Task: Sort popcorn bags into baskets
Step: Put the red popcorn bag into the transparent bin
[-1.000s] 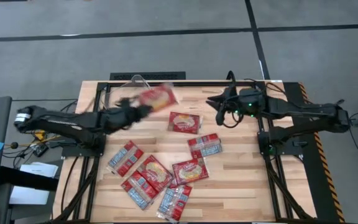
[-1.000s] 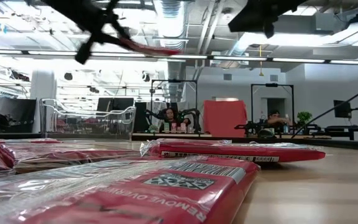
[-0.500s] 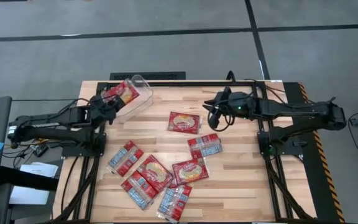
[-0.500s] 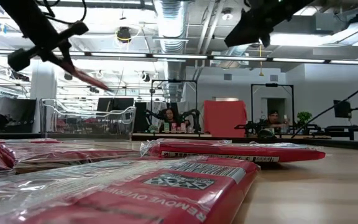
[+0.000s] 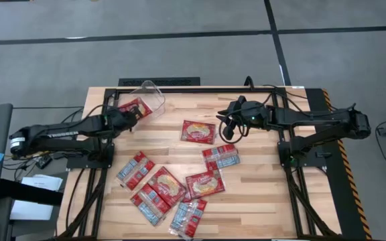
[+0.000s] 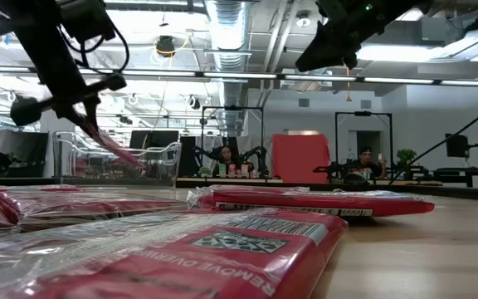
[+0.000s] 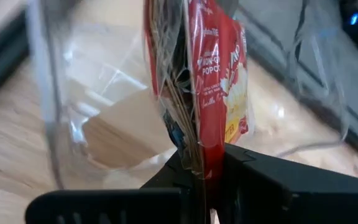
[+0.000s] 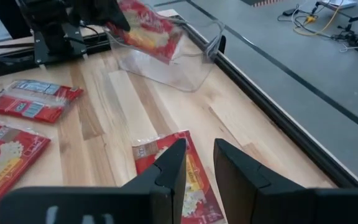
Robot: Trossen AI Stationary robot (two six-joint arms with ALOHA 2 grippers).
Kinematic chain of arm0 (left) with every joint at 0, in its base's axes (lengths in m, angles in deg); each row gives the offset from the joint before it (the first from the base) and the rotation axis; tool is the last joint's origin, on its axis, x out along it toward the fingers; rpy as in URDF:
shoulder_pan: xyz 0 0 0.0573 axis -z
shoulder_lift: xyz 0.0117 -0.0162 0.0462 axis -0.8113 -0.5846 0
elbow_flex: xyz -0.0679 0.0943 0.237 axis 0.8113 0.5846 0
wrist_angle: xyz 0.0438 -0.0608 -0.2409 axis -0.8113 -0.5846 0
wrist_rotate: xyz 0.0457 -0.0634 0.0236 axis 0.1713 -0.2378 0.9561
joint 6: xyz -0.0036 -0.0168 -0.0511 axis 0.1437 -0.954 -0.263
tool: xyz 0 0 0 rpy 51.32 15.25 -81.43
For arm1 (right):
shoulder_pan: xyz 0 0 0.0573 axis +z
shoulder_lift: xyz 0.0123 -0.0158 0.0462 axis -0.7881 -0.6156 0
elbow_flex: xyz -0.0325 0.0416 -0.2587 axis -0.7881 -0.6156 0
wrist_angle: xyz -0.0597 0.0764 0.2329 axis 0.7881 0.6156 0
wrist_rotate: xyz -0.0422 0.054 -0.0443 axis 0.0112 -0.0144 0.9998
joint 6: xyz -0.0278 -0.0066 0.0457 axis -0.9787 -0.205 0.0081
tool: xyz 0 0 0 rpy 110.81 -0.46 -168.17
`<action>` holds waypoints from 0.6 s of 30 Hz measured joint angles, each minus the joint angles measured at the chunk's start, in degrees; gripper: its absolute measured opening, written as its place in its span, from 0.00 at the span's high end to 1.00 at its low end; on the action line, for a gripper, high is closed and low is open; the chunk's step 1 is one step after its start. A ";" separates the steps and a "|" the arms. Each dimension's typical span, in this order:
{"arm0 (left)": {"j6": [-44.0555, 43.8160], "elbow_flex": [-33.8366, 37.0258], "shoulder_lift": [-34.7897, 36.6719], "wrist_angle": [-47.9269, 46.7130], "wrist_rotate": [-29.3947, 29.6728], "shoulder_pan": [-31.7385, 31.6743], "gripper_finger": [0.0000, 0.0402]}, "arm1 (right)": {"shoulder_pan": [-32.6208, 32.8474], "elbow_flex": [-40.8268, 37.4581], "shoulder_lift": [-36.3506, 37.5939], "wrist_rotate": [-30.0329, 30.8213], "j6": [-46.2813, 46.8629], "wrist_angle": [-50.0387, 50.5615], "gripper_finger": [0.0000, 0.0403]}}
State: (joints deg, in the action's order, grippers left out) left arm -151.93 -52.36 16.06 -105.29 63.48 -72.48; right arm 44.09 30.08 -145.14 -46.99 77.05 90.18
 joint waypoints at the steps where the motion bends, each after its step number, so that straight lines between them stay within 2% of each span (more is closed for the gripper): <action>1: 1.06 0.40 -0.24 1.17 -0.51 -0.56 0.97 | -0.09 0.02 0.00 0.00 -0.07 -0.16 0.73; 8: 3.11 0.83 -1.06 3.05 -0.81 -3.94 0.95 | -0.16 0.02 -0.02 0.00 -0.14 -0.23 0.73; 11: 4.82 0.84 -1.06 3.35 -1.40 -4.64 0.87 | -0.16 0.02 -0.02 0.00 -0.27 -0.21 0.73; 18: 15.98 0.83 -1.02 5.96 -2.36 -4.87 0.63 | -0.39 0.02 -0.02 -0.02 -0.31 -0.20 0.69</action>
State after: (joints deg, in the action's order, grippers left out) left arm -135.95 -51.52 15.04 -99.33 61.12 -77.36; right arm 43.70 30.10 -145.16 -47.01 76.74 89.98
